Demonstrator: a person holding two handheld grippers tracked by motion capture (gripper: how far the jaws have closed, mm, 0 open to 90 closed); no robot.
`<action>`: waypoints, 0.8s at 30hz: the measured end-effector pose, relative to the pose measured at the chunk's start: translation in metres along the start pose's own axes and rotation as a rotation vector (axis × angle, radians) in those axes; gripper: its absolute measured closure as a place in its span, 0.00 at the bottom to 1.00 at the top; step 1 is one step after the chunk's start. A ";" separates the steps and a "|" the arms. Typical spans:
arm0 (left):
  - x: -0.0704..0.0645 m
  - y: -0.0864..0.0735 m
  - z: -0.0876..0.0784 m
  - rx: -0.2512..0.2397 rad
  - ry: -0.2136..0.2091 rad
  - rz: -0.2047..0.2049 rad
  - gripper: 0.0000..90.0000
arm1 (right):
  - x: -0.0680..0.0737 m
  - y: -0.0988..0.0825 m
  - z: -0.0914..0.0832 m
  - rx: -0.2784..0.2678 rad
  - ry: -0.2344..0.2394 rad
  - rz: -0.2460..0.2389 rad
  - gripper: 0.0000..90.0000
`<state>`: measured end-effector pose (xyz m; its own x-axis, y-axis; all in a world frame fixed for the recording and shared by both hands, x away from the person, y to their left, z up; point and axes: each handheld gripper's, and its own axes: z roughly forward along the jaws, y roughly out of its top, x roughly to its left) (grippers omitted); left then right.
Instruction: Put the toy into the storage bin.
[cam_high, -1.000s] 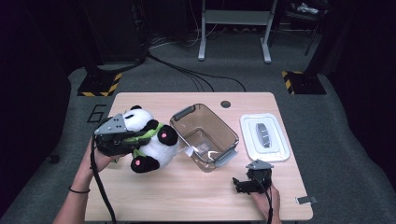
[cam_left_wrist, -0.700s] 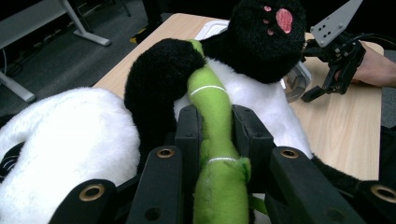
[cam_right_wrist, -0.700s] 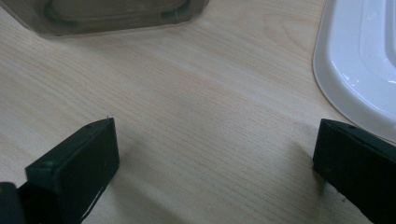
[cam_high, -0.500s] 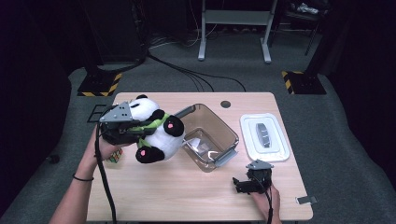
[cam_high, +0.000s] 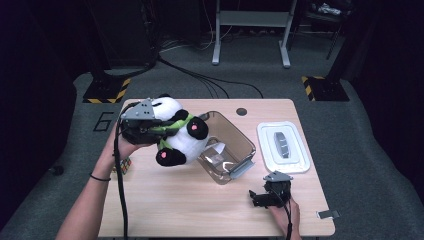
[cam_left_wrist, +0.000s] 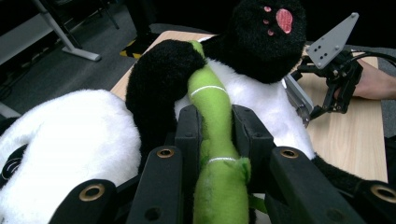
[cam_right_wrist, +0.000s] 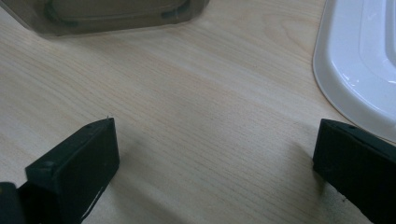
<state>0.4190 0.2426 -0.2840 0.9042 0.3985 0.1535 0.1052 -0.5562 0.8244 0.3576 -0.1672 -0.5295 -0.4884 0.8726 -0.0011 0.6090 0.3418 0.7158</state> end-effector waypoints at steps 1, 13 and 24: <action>0.001 0.002 0.002 0.001 -0.003 0.004 0.82 | 0.000 0.000 0.000 0.000 0.000 0.000 0.00; 0.004 0.023 0.020 -0.001 -0.032 0.043 0.82 | 0.000 0.000 0.000 0.000 0.000 0.000 0.00; 0.005 0.039 0.044 -0.011 -0.072 0.075 0.82 | 0.000 0.000 0.000 0.000 0.000 0.004 0.00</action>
<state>0.4456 0.1909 -0.2746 0.9370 0.3017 0.1759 0.0315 -0.5746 0.8178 0.3576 -0.1670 -0.5295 -0.4855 0.8743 0.0018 0.6109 0.3377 0.7161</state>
